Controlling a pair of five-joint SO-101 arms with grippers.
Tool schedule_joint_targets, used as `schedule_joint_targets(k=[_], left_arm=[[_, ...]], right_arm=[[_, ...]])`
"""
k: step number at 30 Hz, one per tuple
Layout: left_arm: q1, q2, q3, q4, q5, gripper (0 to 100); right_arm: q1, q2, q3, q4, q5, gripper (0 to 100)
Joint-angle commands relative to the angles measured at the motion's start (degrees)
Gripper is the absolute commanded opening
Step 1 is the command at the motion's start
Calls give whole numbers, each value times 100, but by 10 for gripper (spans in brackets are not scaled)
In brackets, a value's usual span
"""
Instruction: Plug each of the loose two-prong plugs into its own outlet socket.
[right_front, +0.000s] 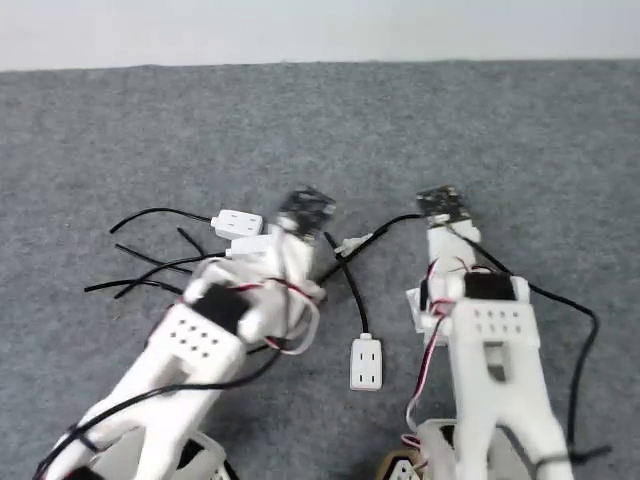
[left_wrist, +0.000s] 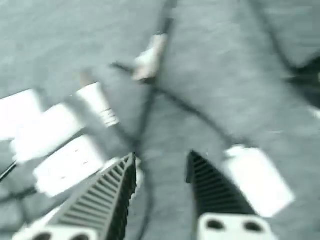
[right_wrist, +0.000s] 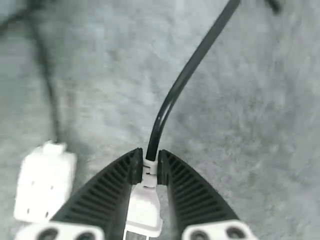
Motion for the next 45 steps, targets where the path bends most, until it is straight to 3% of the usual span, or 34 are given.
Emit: schedule_joint_targets(k=[1, 6, 10, 16, 20, 28, 35, 41, 45], left_arm=[[-571, 9, 127, -193, -343, 9], [-484, 1169, -4, -193, -1037, 12], [-281, 1749, -277, -167, -1591, 12], [299, 2286, -374, 9, -1749, 13], [325, 2567, -585, 97, -1749, 13], [360, 2734, -708, 193, -1749, 13], [-193, 1881, -725, 167, -1407, 13], [-334, 607, -22, -220, -1231, 13], [-167, 1046, -48, -237, -1231, 13]], right_arm=[[-505, -1385, -369, 418, 378, 8], [-1481, -2765, -413, 1007, 466, 8], [-2079, -2967, -413, 1182, 185, 8], [-2185, -3020, -378, 980, 35, 8], [-2369, -3020, -352, 936, -176, 8], [-2308, -3020, -132, 796, -176, 8], [-1244, -2958, 466, 66, -149, 8], [-1200, -3020, 457, 57, -229, 8], [-1244, -3160, 220, 163, -448, 8]])
